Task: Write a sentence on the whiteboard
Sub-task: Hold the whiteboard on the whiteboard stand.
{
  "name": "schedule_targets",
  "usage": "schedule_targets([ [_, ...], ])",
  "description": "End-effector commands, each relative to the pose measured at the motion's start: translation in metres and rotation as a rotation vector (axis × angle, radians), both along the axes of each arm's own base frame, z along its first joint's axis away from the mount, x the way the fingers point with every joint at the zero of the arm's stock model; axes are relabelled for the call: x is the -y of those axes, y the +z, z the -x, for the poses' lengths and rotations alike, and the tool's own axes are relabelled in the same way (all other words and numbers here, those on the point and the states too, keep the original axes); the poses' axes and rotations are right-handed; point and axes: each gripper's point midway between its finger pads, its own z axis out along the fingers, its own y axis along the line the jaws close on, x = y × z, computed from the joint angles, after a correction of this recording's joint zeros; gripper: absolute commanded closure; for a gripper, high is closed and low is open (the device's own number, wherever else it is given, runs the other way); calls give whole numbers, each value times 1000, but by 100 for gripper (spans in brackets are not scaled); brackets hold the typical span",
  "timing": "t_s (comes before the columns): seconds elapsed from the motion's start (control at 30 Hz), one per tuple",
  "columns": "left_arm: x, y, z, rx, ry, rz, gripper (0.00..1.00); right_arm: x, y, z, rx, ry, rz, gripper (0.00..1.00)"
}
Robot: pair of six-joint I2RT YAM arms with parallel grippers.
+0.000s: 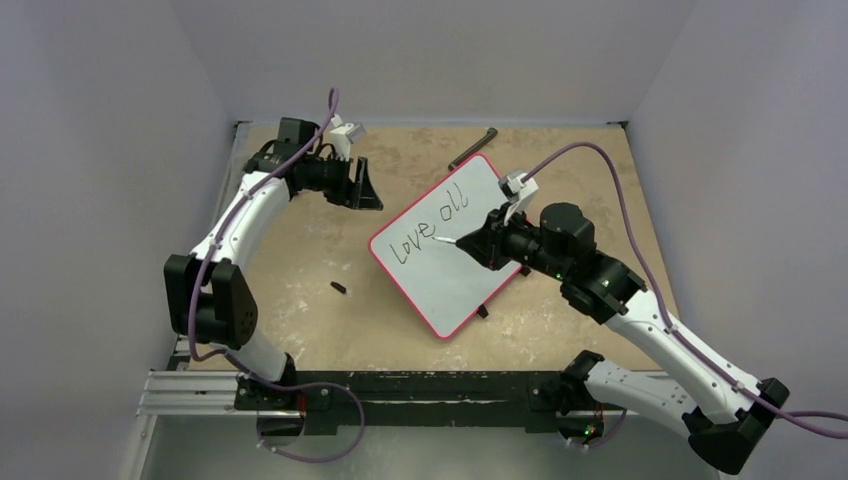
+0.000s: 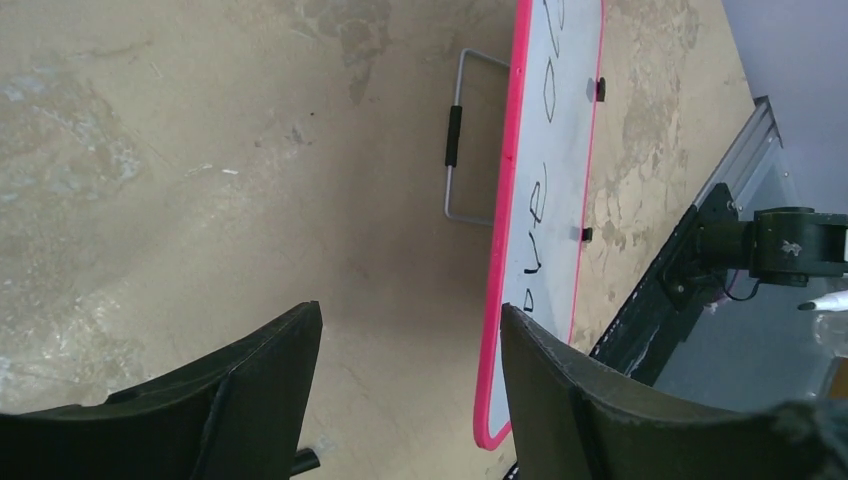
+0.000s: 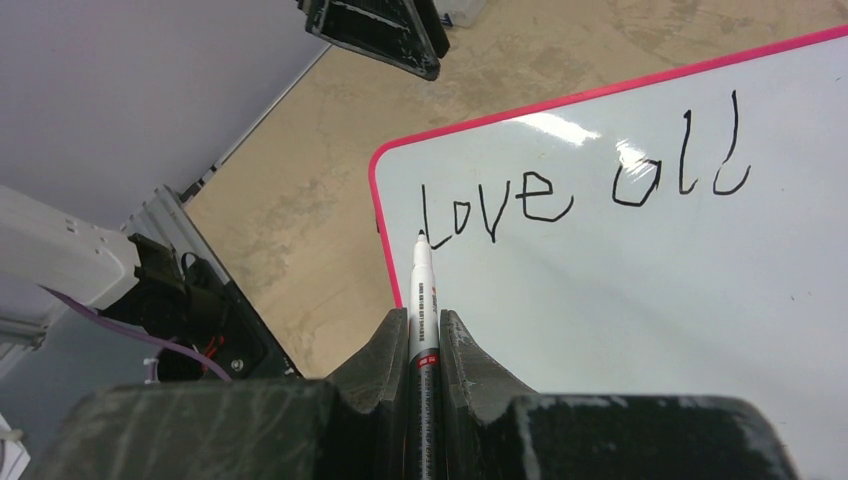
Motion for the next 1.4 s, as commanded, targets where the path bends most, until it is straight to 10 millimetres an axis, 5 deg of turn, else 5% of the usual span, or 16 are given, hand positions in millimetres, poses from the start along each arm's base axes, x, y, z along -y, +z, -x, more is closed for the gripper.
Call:
schedule_targets([
  [0.0,11,5,-3,-48,-59,68,36,0,17,5,59,26,-46,100],
  [0.4,39,-5,8,-196,-170,220,43,1,15,9,59,32,-49,100],
  [0.77,58,-21,24,-252,-235,176,52,0,13,9,56,41,-45,100],
  [1.37,67,-26,30,-297,-260,169,79,0,13,10,58,47,-39,100],
])
